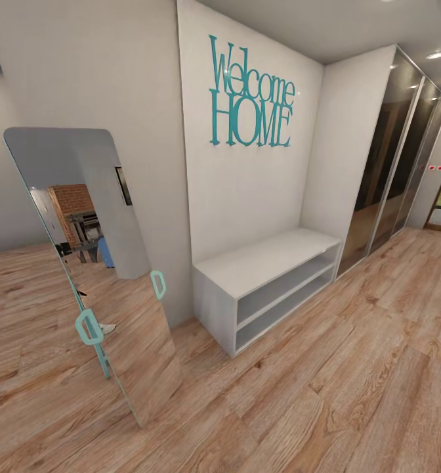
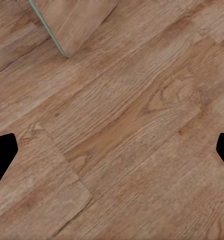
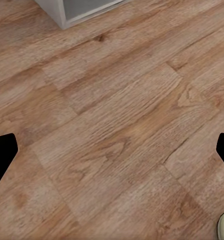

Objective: Pick up the two gym shoes and the two sandals from the corridor floor and place them onto the hallstand (shoe rack) in the corridor, making sure they are on the rack and not on the floor. Arrange them so the two gym shoes are next to each other and the two sandals are next to each other.

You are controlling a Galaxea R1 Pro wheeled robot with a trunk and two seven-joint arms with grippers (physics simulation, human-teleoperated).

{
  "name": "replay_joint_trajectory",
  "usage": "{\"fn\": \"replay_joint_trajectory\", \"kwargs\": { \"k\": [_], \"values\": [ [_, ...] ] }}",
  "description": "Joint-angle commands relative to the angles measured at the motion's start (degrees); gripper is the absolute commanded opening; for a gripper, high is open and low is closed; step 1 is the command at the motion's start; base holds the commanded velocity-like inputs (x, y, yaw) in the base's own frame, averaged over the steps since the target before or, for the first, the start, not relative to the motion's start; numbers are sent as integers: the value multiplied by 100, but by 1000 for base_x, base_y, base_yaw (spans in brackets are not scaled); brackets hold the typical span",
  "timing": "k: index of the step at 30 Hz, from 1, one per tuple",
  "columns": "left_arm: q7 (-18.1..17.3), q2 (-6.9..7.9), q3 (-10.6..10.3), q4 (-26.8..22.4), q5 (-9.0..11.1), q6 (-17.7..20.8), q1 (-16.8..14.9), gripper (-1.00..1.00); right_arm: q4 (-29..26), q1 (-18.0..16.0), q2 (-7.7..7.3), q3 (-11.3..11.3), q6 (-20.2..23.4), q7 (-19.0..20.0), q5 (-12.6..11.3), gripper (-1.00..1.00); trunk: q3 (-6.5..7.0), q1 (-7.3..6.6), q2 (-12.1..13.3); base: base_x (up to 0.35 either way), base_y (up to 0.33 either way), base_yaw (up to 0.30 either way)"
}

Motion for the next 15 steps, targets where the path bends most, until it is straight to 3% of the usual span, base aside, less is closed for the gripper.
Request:
{"fn": "replay_joint_trajectory", "kwargs": {
  "k": [1,10,15],
  "values": [
    [-7,1,-8,4,-5,-20,-4,100,3,-3,0,-2,-17,-4,2,100,-6,0,-3,0,0,0],
    [-9,19,-1,4,-14,-18,-4,100,10,-2,1,-2,-16,-5,0,100,-6,0,-3,0,0,-13],
    [-10,18,-2,4,-18,-16,-4,100,12,-6,1,-3,-11,-1,-5,100,-6,0,-3,0,0,-176]
  ]
}}
